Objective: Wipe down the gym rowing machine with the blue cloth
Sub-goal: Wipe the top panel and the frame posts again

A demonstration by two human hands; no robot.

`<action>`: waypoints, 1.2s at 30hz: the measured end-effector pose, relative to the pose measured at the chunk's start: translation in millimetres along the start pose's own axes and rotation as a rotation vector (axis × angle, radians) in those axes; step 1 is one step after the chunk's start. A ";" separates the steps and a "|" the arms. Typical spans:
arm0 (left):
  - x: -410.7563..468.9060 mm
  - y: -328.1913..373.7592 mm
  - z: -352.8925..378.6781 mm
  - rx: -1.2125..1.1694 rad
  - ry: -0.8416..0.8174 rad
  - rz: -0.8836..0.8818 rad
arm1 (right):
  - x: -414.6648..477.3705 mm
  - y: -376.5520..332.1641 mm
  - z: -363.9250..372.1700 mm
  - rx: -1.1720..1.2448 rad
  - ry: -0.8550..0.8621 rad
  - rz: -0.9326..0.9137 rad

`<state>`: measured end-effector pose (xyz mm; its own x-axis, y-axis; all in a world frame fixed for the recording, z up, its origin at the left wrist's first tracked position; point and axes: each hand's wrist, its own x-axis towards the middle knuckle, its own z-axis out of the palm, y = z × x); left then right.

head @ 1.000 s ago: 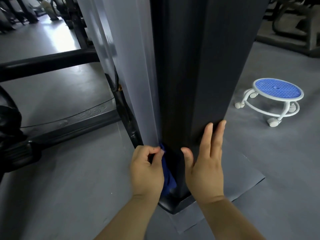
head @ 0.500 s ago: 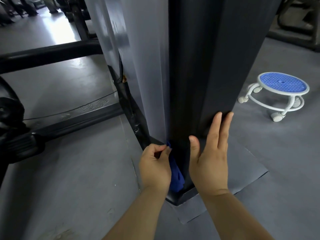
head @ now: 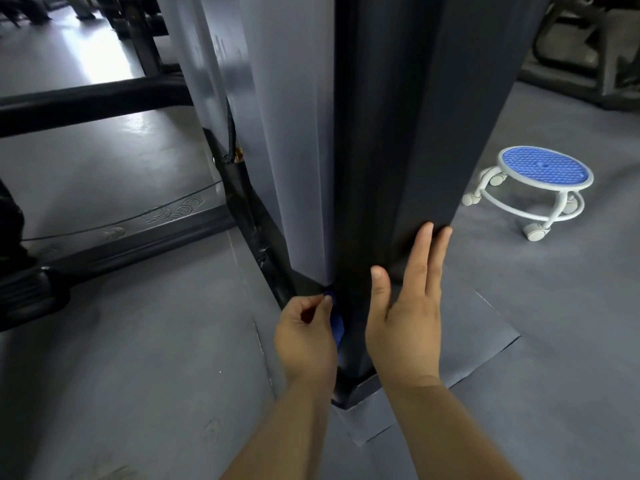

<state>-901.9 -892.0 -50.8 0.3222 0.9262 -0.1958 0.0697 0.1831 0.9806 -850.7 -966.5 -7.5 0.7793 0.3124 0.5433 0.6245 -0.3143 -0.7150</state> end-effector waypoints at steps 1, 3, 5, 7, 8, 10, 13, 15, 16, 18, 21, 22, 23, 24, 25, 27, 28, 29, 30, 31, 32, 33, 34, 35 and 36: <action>3.1 -1.7 -0.7 0.001 -0.011 -0.029 | -0.3 -1.2 -0.2 0.008 0.001 0.012; 11.6 -10.5 -5.3 0.034 -0.044 -0.121 | -0.8 -4.2 0.4 0.015 0.005 0.033; 18.9 -25.0 -13.6 0.109 -0.100 -0.218 | -1.9 -7.6 1.7 0.018 0.002 0.057; 22.1 -36.5 -19.2 0.143 -0.130 -0.274 | -3.0 -8.6 2.2 0.022 -0.009 0.085; 22.8 -38.2 -18.7 0.119 -0.126 -0.276 | -2.1 -7.6 1.9 0.024 -0.012 0.081; 20.5 -35.2 -13.9 0.033 -0.122 -0.261 | -0.7 -5.1 0.1 0.022 -0.023 0.064; 15.5 -28.3 -8.3 -0.034 -0.106 -0.236 | -1.1 -5.3 -2.2 0.006 -0.048 0.075; 17.9 -27.9 -8.4 -0.033 -0.116 -0.258 | -0.8 -5.9 -1.5 0.010 -0.042 0.090; 20.8 -30.1 -9.7 -0.047 -0.129 -0.285 | -1.0 -6.2 -0.7 0.012 -0.037 0.094; 27.3 -36.6 -11.5 -0.097 -0.166 -0.342 | -1.2 -6.0 1.3 0.014 -0.030 0.086; 29.8 -45.7 -12.1 -0.097 -0.157 -0.397 | -1.4 -6.9 3.2 0.014 -0.038 0.098; 29.6 -48.4 -12.0 -0.089 -0.144 -0.407 | -1.5 -7.6 3.0 0.019 -0.040 0.105; 29.3 -51.3 -11.8 -0.082 -0.134 -0.412 | -1.5 -8.3 2.6 0.022 -0.041 0.109; 29.0 -53.1 -12.0 -0.079 -0.124 -0.415 | -1.8 -9.1 1.7 0.025 -0.042 0.108; 28.3 -53.6 -11.7 -0.086 -0.118 -0.413 | -1.8 -9.9 0.5 0.030 -0.043 0.102; 27.6 -53.1 -9.1 -0.131 -0.108 -0.409 | -0.7 -10.5 -3.4 0.045 -0.052 0.094; 27.4 -52.8 -7.7 -0.149 -0.102 -0.405 | -0.5 -10.7 -5.6 0.052 -0.060 0.096; 27.7 -52.9 -6.2 -0.155 -0.095 -0.402 | -0.6 -10.7 -7.2 0.059 -0.066 0.095; 28.2 -53.5 -5.5 -0.157 -0.090 -0.405 | -0.9 -10.4 -8.6 0.064 -0.070 0.090; 29.3 -55.4 -5.1 -0.165 -0.090 -0.418 | -0.8 -9.8 -9.5 0.068 -0.073 0.087; 30.2 -57.4 -5.2 -0.177 -0.093 -0.443 | -0.3 -9.9 -10.3 0.071 -0.079 0.090; 31.7 -60.7 -6.0 -0.175 -0.094 -0.468 | 0.4 -10.4 -10.6 0.075 -0.090 0.100; 34.1 -65.2 -7.4 -0.145 -0.088 -0.485 | 1.0 -11.2 -10.6 0.078 -0.104 0.116; 35.9 -70.5 -8.8 -0.097 -0.087 -0.494 | 0.8 -12.2 -11.7 0.082 -0.120 0.136; 36.2 -74.0 -9.8 -0.067 -0.082 -0.506 | 1.0 -12.9 -13.1 0.090 -0.134 0.145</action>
<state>-904.7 -868.9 -130.4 0.3374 0.6877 -0.6428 0.1761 0.6247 0.7607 -857.3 -973.9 8.0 0.8432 0.3875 0.3728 0.4943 -0.2856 -0.8211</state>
